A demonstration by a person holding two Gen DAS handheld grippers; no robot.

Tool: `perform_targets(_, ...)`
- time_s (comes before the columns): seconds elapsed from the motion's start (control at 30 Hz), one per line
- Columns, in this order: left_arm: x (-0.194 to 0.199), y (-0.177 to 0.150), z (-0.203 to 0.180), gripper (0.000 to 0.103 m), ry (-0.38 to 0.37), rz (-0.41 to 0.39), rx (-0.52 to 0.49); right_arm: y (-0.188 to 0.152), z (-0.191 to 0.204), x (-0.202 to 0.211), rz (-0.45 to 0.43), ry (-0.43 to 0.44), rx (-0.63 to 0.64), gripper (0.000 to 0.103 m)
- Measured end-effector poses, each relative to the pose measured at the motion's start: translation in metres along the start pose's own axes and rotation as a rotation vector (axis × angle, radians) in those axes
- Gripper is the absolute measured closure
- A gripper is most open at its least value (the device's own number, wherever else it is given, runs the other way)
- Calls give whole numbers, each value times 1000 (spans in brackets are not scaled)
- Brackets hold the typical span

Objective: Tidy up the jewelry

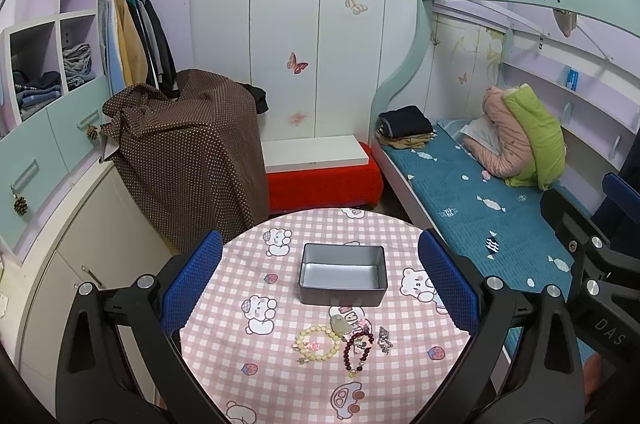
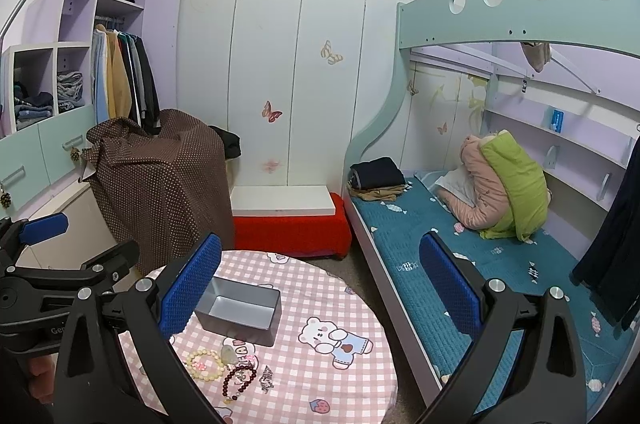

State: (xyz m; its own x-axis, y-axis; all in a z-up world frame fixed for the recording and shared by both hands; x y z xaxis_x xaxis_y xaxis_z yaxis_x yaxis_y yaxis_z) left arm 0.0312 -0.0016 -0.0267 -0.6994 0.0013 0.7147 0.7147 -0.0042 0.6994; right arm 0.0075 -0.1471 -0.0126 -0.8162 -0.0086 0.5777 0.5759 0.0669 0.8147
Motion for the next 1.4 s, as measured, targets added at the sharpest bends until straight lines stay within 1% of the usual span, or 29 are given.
perform_targets(0.2, 2, 3, 2, 5, 11, -1, 0, 3, 1, 0, 6, 1, 8, 7)
perform_targets(0.3, 2, 4, 4, 6, -1, 0, 7, 3, 2, 1, -3, 1, 12, 7)
perform_targets(0.6, 2, 5, 8, 6, -7, -1, 7, 3, 4, 0, -9, -2, 13, 7)
perform_targets(0.9, -2, 3, 5, 8, -14, 7, -6, 1, 5, -2, 0, -11, 11, 7)
perform_targets(1.1, -9, -1, 6, 8, -16, 33, -5, -2, 8, -8, 32, -2, 10, 7)
perform_targets(1.3, -22, -9, 10, 10, -21, 88, -3, -8, 12, -21, 93, 10, 21, 7)
perform_targets(1.4, -32, -14, 12, 11, -23, 128, 0, -13, 14, -28, 134, 19, 22, 7)
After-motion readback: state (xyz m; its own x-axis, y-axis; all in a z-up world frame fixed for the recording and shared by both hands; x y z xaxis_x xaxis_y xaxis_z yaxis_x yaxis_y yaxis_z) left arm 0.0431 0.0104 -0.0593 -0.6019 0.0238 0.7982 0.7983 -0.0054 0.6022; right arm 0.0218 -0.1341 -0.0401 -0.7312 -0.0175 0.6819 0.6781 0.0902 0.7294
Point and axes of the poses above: each gripper's, at about its wrist camera, not at the fingertips, and x roughly against the way its jaws point, z to its left, y to its top, the point moved 4 cm from there along -x, roughly the way its jaws point, and after that the axes turned 14 degrees about z, right-handed, at the moved point
